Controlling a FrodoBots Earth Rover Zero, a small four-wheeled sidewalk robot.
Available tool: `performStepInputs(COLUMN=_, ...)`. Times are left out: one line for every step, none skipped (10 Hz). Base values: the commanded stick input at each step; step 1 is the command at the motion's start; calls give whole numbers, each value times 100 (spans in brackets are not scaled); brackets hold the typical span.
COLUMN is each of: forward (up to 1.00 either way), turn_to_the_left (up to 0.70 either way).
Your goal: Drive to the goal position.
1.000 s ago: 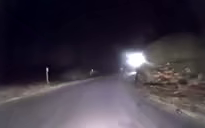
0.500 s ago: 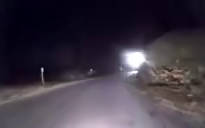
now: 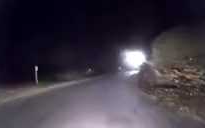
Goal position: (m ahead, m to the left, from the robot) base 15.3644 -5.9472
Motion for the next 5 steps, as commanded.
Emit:
performStepInputs(forward=100, turn_to_the_left=0)
performStepInputs(forward=100, turn_to_the_left=0)
performStepInputs(forward=100, turn_to_the_left=0)
performStepInputs(forward=100, turn_to_the_left=0)
performStepInputs(forward=100, turn_to_the_left=0)
